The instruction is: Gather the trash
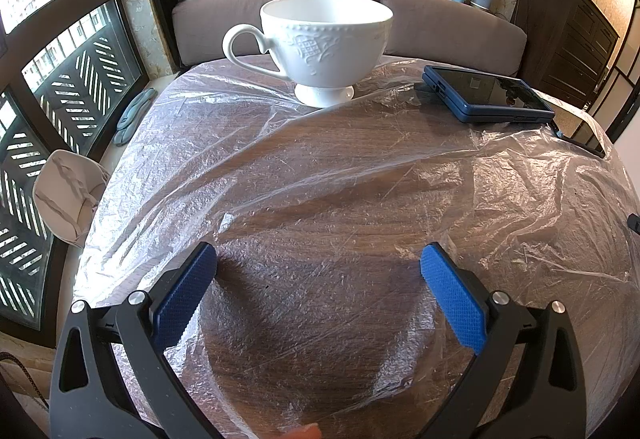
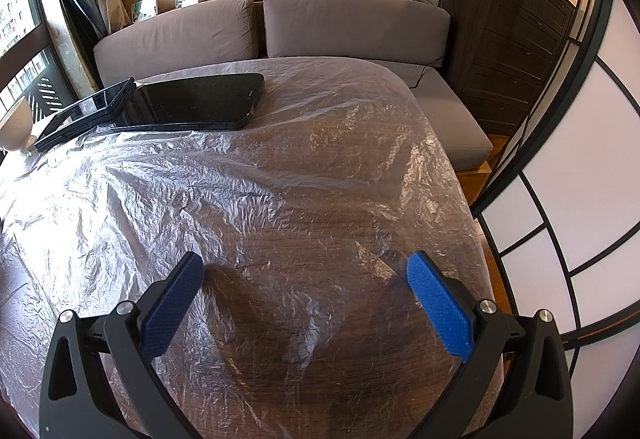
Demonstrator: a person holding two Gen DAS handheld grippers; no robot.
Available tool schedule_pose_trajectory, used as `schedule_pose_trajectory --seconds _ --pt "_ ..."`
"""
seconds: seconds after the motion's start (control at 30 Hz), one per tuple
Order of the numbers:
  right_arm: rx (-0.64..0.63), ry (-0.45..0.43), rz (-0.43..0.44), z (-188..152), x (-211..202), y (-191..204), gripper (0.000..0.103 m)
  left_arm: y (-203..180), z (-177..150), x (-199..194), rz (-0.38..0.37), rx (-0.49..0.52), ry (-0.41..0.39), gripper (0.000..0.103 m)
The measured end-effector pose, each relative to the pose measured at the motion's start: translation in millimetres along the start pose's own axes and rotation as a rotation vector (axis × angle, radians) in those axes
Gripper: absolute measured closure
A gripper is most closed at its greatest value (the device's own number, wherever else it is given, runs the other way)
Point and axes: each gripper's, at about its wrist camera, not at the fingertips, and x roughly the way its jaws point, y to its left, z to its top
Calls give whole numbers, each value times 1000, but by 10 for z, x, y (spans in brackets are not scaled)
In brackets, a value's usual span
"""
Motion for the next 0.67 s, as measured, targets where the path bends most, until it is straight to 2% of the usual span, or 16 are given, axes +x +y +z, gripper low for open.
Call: schedule_pose_trajectory --seconds 0.67 --pt "0 0 0 1 -5 3 4 2 8 6 0 -1 0 1"
